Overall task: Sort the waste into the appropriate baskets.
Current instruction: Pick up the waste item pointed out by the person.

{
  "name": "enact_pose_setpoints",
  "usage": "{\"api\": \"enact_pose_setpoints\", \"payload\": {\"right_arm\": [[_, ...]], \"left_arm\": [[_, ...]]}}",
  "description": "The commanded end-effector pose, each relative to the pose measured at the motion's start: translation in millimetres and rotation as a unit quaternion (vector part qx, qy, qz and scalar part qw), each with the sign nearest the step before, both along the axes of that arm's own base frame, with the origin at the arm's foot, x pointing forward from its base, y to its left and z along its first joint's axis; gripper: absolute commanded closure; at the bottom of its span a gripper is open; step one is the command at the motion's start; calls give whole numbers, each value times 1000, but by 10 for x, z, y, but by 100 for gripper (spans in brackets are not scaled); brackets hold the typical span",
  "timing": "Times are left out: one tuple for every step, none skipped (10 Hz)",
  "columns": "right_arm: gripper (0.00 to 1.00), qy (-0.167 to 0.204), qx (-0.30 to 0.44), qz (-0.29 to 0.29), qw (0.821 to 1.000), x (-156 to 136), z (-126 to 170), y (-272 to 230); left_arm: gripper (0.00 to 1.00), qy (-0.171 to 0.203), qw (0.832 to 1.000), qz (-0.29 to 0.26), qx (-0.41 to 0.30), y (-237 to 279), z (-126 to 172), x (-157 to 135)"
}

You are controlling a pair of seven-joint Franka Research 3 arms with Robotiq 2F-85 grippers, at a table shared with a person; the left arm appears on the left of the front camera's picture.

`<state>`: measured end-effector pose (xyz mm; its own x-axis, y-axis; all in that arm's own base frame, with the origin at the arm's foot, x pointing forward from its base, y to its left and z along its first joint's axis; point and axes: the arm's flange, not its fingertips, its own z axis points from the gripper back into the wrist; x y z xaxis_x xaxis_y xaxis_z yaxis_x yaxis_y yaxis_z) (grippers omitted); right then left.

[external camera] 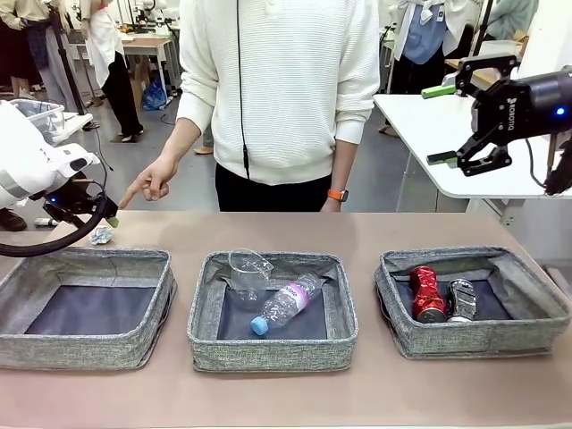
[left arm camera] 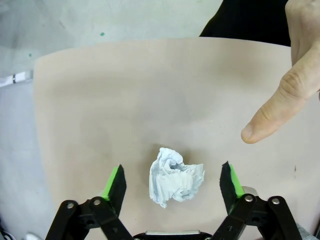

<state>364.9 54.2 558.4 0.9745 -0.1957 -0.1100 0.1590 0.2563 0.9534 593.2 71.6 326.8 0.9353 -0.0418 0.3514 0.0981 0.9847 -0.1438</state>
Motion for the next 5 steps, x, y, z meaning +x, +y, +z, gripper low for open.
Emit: {"api": "enact_pose_setpoints", "payload": {"right_arm": [[0, 3, 15, -4, 1000, 6, 36, 26], [0, 3, 15, -4, 1000, 6, 36, 26], [0, 3, 15, -4, 1000, 6, 36, 26], [0, 3, 15, -4, 1000, 6, 36, 26], [0, 3, 15, -4, 1000, 6, 36, 26]], "left_arm": [[59, 8, 1000, -5, 12, -6, 23, 21], [100, 16, 1000, -3, 15, -6, 2, 27], [61, 21, 1000, -6, 16, -12, -16, 24], [100, 22, 1000, -7, 16, -7, -20, 26], [100, 24, 1000, -6, 15, -6, -19, 26]]}}
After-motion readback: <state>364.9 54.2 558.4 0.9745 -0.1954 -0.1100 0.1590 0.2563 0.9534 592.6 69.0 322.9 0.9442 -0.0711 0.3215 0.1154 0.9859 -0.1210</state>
